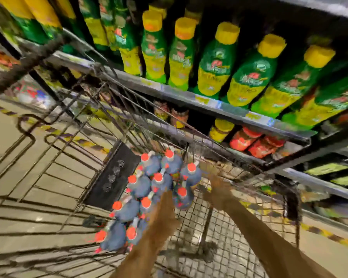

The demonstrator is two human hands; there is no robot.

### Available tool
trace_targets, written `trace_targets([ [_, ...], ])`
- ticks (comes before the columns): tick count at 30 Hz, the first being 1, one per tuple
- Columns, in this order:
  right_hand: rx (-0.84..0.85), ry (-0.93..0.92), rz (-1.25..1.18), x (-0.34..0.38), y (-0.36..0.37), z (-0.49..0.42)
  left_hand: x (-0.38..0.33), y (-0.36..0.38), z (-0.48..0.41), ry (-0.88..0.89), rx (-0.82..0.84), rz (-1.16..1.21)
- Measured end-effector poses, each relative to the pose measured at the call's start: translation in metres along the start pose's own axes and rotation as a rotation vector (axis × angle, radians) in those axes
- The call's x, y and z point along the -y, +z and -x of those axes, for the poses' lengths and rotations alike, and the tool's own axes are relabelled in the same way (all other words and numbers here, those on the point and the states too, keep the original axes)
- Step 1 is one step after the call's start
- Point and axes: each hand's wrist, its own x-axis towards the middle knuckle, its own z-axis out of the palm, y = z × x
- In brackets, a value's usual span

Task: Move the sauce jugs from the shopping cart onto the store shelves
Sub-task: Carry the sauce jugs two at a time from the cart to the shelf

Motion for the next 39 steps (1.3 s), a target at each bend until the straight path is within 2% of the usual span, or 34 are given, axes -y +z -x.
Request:
trace_targets([
  [1,-0.019,-0.013,-0.062,0.001,0.006,-0.007,0.008,0.009,-0.007,0.013,-0.055,-0.019],
  [4,-0.198,-0.133,-0.341,0.004,0.028,-0.033,0.018,0.028,-0.018,0.034,-0.039,0.038],
  [6,-0.27,-0.15,-0.514,0.006,0.045,-0.052,0.025,0.04,-0.023,0.056,-0.076,0.08],
  [9,-0.304,-0.077,-0.748,0.016,0.062,-0.076,0.038,0.055,-0.03,0.117,-0.146,0.049],
  [13,-0.303,-0.064,-0.835,0.011,0.08,-0.09,0.03,0.069,-0.036,0.047,-0.274,0.098],
  [16,-0.252,-0.1,-0.792,0.001,0.081,-0.094,0.014,0.074,-0.039,-0.039,-0.403,0.068],
  [19,-0.246,-0.187,-0.628,-0.001,0.078,-0.099,0.014,0.081,-0.042,-0.007,-0.453,0.18],
  [21,-0.352,-0.185,-0.51,0.004,0.084,-0.097,0.014,0.085,-0.04,-0.014,-0.439,0.28],
  [23,-0.464,-0.16,-0.467,0.009,0.09,-0.096,0.016,0.088,-0.04,0.001,-0.441,0.247],
  [25,-0.486,-0.198,-0.421,0.008,0.089,-0.097,0.018,0.086,-0.04,0.032,-0.441,0.208],
  [27,-0.401,-0.279,-0.344,0.0,0.077,-0.096,0.021,0.081,-0.043,0.066,-0.426,0.172],
  [30,-0.173,-0.392,-0.251,-0.025,0.054,-0.093,0.026,0.08,-0.044,0.057,-0.364,0.141],
  [33,-0.022,-0.436,-0.095,-0.059,0.034,-0.083,0.025,0.08,-0.043,0.054,-0.381,0.186],
  [36,-0.119,-0.443,-0.13,-0.084,0.043,-0.061,0.022,0.086,-0.044,0.057,-0.427,0.237],
  [39,-0.223,-0.372,-0.234,-0.096,0.072,-0.038,0.017,0.089,-0.042,0.066,-0.484,0.363],
])
